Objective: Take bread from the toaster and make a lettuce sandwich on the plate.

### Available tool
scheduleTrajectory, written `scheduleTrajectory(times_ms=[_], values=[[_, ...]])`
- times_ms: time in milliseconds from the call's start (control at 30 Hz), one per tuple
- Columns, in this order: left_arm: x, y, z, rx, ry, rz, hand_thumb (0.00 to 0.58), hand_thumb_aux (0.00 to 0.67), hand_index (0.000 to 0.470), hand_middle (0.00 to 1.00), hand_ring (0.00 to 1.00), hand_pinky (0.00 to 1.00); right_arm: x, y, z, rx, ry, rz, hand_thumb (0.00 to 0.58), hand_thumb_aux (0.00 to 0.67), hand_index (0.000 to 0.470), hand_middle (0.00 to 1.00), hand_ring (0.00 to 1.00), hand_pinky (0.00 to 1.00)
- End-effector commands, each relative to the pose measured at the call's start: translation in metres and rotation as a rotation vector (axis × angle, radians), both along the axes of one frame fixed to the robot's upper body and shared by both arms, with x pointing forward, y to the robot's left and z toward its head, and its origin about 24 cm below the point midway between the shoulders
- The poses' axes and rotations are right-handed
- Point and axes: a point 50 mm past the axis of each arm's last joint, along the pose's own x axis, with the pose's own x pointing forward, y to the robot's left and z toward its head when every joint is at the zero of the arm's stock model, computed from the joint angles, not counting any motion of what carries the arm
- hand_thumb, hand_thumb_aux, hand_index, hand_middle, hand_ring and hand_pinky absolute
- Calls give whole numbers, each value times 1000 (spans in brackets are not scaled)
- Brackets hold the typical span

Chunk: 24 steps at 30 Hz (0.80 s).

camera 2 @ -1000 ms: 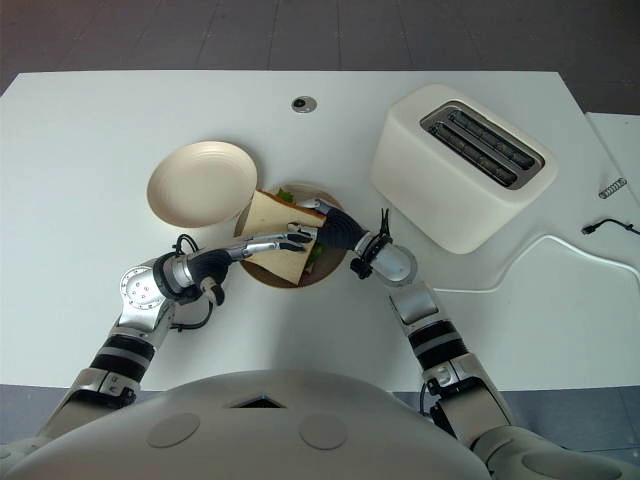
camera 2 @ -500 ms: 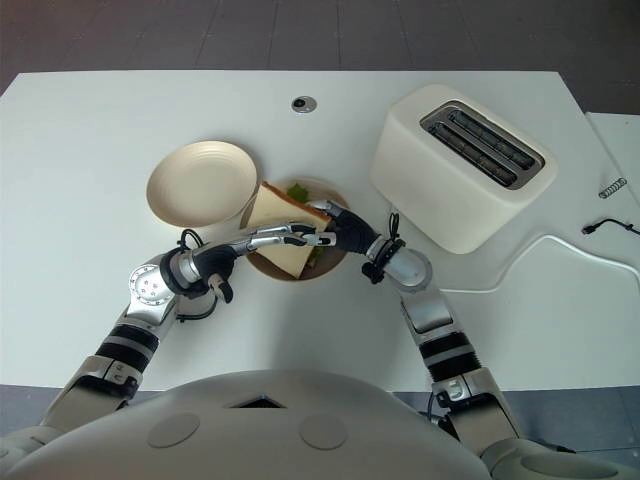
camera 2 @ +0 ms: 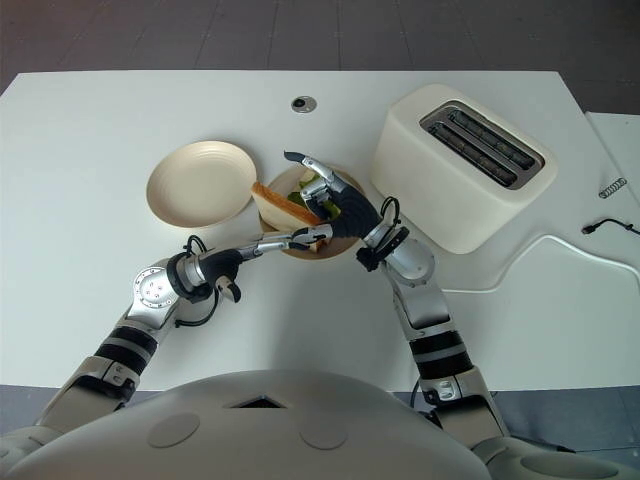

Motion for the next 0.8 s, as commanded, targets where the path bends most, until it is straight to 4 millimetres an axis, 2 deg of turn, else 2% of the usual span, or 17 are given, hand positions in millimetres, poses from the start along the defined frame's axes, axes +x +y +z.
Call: scheduleTrajectory(times_ms=[33, 133, 233, 367, 533, 633, 700, 733, 767, 800], values=[[2, -1, -1, -6, 11, 10, 0, 0, 0, 0, 0, 0, 5, -5, 4, 37, -9, -43, 0, 0, 0, 863, 863, 863], [3, -2, 0, -22, 7, 18, 0, 0, 0, 0, 0, 0, 12, -15, 16, 129, -52, -127, 0, 0, 0, 867, 867, 867], [10, -2, 5, -63, -13, 61, 0, 0, 0, 0, 0, 0, 21, -34, 35, 253, -136, -269, 0, 0, 0, 863, 863, 863], [23, -3, 15, -154, -46, 149, 0, 0, 0, 0, 0, 0, 23, -41, 41, 285, -184, -324, 0, 0, 0, 863, 863, 863], [49, -9, 11, -184, -40, 323, 0, 0, 0, 0, 0, 0, 18, -28, 34, 229, -172, -232, 0, 0, 0, 855, 855, 855], [51, -8, 17, -281, -33, 347, 0, 0, 0, 0, 0, 0, 8, -17, 28, 158, -161, -94, 0, 0, 0, 773, 773, 773], [46, -4, 27, -399, -9, 312, 0, 0, 0, 0, 0, 0, -4, -15, 30, 157, -160, 33, 18, 11, 7, 847, 847, 847], [39, -2, 33, -468, 19, 248, 438, 339, 238, 0, 0, 0, -9, -17, 33, 173, -154, 101, 570, 581, 407, 1000, 1000, 1000], [31, 2, 39, -538, 65, 157, 580, 670, 470, 318, 318, 318, -15, -22, 35, 185, -142, 171, 580, 670, 470, 1000, 1000, 1000], [23, 5, 44, -590, 105, 68, 580, 670, 470, 694, 694, 694, -19, -27, 36, 189, -128, 222, 580, 670, 470, 1000, 1000, 1000]])
